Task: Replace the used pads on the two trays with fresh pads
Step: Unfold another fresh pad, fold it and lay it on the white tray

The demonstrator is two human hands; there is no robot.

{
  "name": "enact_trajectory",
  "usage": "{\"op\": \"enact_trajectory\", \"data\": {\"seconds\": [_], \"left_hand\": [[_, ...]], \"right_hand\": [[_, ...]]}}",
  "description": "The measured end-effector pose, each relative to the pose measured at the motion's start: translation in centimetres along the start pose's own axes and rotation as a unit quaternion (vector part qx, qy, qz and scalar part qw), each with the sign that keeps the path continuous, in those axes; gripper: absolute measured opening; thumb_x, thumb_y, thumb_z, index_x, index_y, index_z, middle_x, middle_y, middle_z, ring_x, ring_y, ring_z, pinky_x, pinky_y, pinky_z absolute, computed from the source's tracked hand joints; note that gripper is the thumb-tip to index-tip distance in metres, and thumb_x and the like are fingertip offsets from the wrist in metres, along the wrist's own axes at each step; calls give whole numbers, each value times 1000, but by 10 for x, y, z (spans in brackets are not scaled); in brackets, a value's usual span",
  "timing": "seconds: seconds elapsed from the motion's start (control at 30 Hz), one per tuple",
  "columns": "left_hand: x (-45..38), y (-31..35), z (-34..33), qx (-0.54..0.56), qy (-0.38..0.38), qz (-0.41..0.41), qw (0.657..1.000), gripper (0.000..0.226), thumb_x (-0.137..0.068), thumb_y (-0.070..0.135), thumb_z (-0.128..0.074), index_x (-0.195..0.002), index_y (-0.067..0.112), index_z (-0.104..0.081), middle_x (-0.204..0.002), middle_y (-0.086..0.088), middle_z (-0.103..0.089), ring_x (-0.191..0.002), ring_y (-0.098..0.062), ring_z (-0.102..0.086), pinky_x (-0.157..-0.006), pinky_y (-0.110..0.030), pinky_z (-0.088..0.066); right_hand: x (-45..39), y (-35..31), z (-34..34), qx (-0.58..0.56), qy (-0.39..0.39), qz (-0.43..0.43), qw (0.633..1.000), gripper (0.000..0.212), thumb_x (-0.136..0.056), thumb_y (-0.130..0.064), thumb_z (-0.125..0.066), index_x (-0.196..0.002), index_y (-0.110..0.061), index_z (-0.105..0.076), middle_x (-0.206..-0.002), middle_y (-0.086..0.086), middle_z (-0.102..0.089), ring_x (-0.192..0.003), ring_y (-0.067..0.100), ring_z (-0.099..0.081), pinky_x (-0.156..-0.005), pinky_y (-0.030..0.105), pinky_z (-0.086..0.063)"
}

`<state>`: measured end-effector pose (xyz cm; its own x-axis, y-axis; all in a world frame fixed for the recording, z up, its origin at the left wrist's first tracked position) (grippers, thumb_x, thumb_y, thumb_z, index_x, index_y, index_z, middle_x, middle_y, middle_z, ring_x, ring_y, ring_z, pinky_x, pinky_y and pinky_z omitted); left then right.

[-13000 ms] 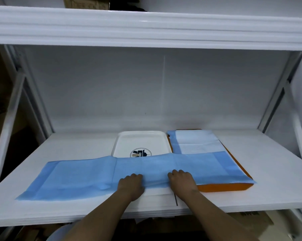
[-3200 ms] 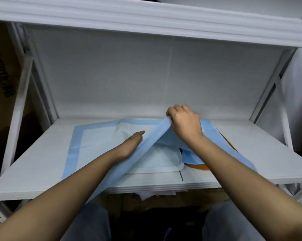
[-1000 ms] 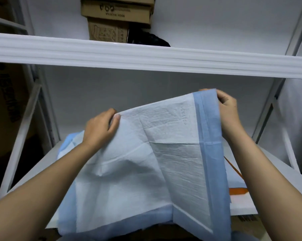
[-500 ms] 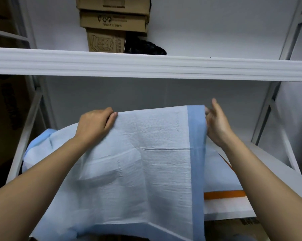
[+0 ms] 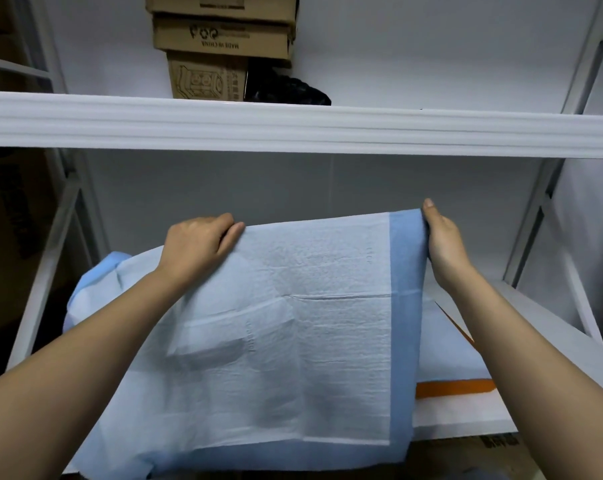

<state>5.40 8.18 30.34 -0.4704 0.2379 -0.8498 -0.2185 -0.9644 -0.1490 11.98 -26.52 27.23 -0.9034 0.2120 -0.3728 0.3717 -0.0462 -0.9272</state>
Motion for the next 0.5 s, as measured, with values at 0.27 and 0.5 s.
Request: {"op": "enact_trajectory", "data": {"seconds": [0.27,0.5], "left_hand": [[-21,41,1,-22,19,-46,999,41,-94,38,-36,-62,15,-50,-47,-4,-52,-42,-28,-53,-43,-20,-20],[-37,79,10,-44,59,-72,995,38,-92,37,-40,-61,17,-51,-47,1,-54,-41,-23,-55,-42,-18,-19]], "right_hand": [[67,-74,-82,437,25,448,779,48,-90,-43,-43,-124,-11,-56,-120,7,-60,-114,23,-50,-95,33,-28],[65,-56,-168,489,-179,433,736,25,-95,-40,-45,-91,-16,-53,-91,4,-64,-88,26,-57,-74,34,-33]]}}
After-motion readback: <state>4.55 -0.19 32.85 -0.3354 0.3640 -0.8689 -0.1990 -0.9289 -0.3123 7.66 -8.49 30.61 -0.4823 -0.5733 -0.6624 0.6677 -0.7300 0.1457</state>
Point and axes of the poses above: each hand's wrist, its own x-axis away from the middle knuckle, its own z-axis out of the back of the hand, y = z × x, the point moved 10 cm from there along -x, towards the middle knuckle
